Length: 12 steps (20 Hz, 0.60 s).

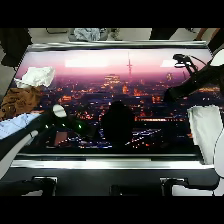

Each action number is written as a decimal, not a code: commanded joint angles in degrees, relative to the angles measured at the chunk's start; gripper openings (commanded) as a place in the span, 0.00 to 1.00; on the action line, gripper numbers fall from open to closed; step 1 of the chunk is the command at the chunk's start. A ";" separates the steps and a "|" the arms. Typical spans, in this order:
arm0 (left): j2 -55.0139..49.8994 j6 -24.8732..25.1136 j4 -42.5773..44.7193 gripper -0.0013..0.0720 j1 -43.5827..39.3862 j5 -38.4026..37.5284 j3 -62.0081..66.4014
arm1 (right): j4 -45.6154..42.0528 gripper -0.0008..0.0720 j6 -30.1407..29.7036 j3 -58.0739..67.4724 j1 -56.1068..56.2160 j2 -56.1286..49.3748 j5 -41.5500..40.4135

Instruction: Fold the shirts.

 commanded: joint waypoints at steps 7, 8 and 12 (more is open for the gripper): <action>-0.59 -0.07 -8.35 0.85 -7.98 24.70 -6.29 | 1.18 0.95 -0.66 0.00 0.04 -2.51 0.00; -0.63 -0.07 -8.50 0.84 -7.85 25.59 -6.01 | 1.18 0.95 -0.66 0.00 0.04 -2.51 -0.02; -3.10 -0.13 -15.91 0.53 -9.25 27.28 -5.51 | 1.62 0.95 -0.61 0.00 0.28 -2.51 -0.81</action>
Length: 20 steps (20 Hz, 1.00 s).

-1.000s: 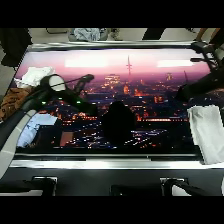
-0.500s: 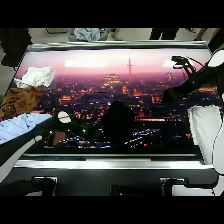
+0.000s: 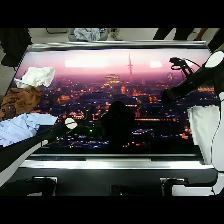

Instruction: Fold the shirts.

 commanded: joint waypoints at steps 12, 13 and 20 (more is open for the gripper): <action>3.93 0.20 -3.06 0.06 4.85 -4.98 0.22 | 9.35 0.98 -0.20 -27.80 7.82 -1.51 -22.25; 4.07 0.20 -3.04 0.06 4.85 -5.62 0.22 | 10.23 0.97 1.18 -28.37 8.96 -2.73 -24.55; 4.07 0.22 -2.89 0.06 4.85 -7.34 0.22 | 21.90 0.94 9.22 -28.37 14.34 -9.27 -34.95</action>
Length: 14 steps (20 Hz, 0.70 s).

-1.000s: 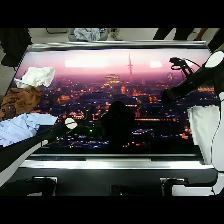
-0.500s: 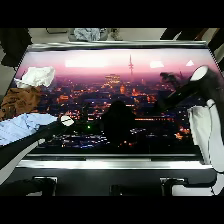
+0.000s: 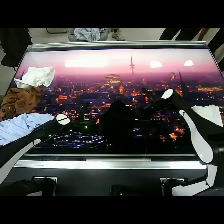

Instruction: Fold the shirts.

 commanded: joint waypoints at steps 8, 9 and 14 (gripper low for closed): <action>1.51 1.22 0.15 0.06 1.03 -2.93 0.04 | 4.55 0.06 1.97 -0.20 7.80 -1.51 -11.82; 2.56 2.36 0.17 0.06 2.21 -3.91 0.04 | 2.80 0.06 -0.02 0.46 7.45 -0.74 -11.04; 14.34 4.66 5.88 0.06 13.42 -9.68 3.28 | -19.41 0.05 -1.97 7.02 2.56 12.33 -10.21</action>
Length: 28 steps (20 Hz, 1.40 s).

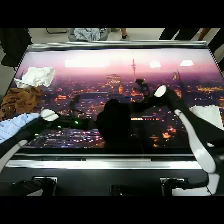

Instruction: Fold the shirts.

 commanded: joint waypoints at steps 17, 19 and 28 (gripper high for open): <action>28.46 -10.75 17.88 0.06 35.54 -12.26 51.06 | -40.94 0.05 3.32 17.62 -6.32 58.42 -4.48; 28.20 -10.78 18.12 0.06 36.76 -18.95 50.90 | -42.80 0.06 3.45 17.81 -6.32 59.60 -3.76; 20.98 -8.15 18.10 0.06 34.42 -25.38 26.21 | -42.12 0.06 1.95 15.50 -6.32 37.03 26.64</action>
